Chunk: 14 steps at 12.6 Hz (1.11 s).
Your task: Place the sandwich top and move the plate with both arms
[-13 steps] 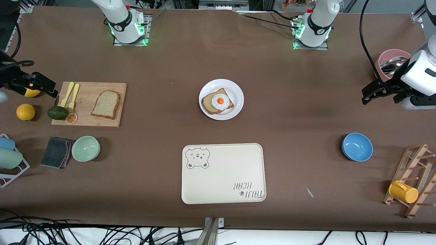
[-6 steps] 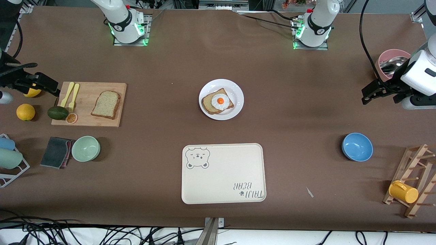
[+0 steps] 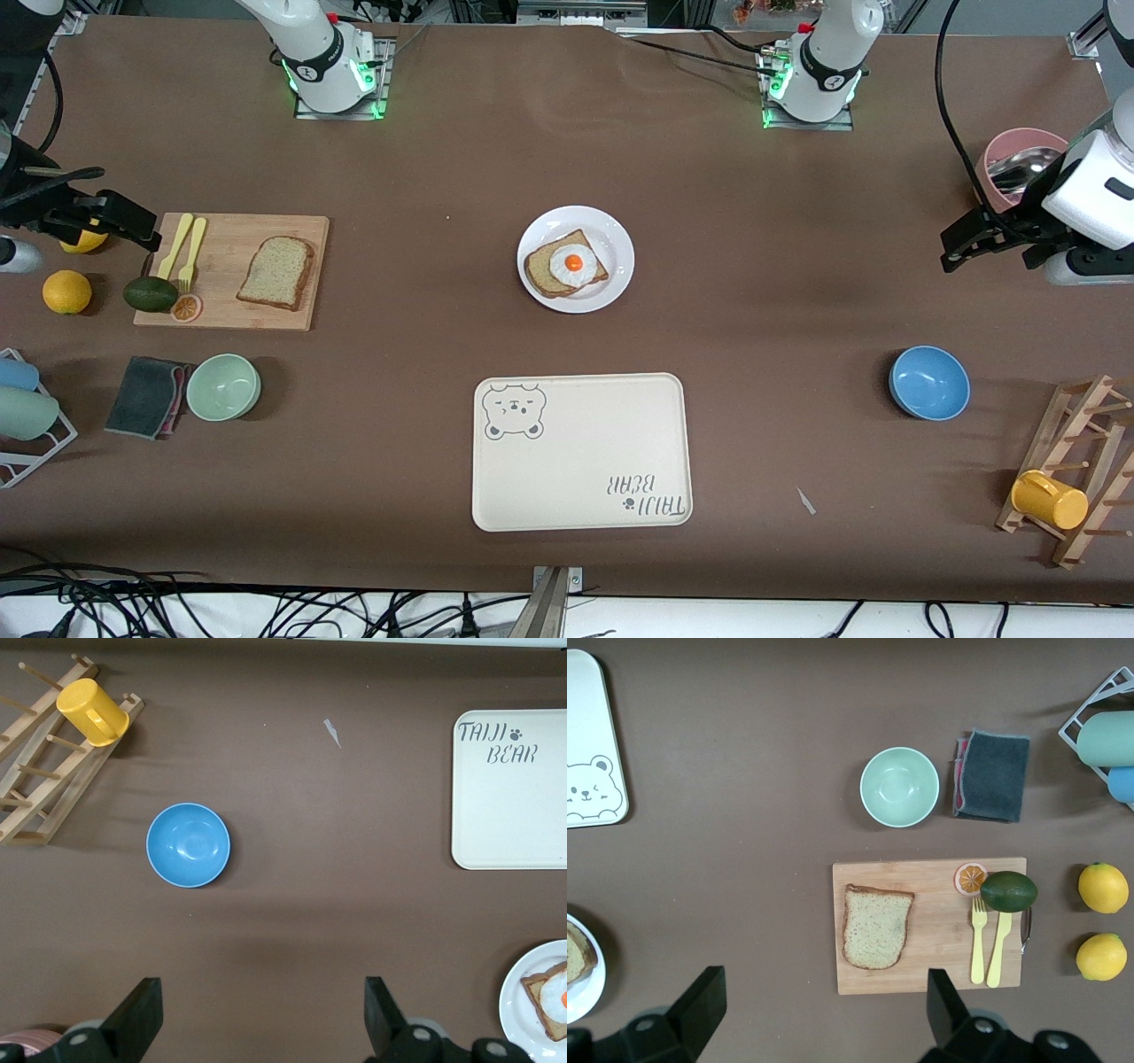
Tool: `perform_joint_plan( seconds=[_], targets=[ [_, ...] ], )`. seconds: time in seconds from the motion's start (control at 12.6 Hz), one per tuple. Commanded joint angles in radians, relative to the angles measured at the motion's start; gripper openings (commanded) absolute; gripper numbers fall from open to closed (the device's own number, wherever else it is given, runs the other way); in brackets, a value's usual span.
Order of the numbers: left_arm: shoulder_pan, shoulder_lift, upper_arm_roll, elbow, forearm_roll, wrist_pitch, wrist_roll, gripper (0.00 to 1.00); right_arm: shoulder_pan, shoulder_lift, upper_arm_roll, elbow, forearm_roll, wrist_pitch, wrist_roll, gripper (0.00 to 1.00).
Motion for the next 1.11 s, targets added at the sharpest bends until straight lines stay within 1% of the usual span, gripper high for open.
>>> perform_joint_plan(
  seconds=[0.0,0.79,1.03],
  targets=[
    [-0.005,0.006,-0.003,0.025,0.024,-0.021,-0.011,1.00,-0.011,-0.002,0.010,0.001,0.010,-0.007,-0.004,1.00],
    [-0.005,0.006,-0.001,0.024,0.024,-0.022,-0.011,1.00,-0.021,0.004,0.004,-0.001,0.010,0.005,-0.005,1.00],
    [-0.005,0.006,-0.001,0.024,0.022,-0.022,-0.011,1.00,-0.020,0.038,0.006,-0.021,0.018,0.008,-0.007,1.00]
  ],
)
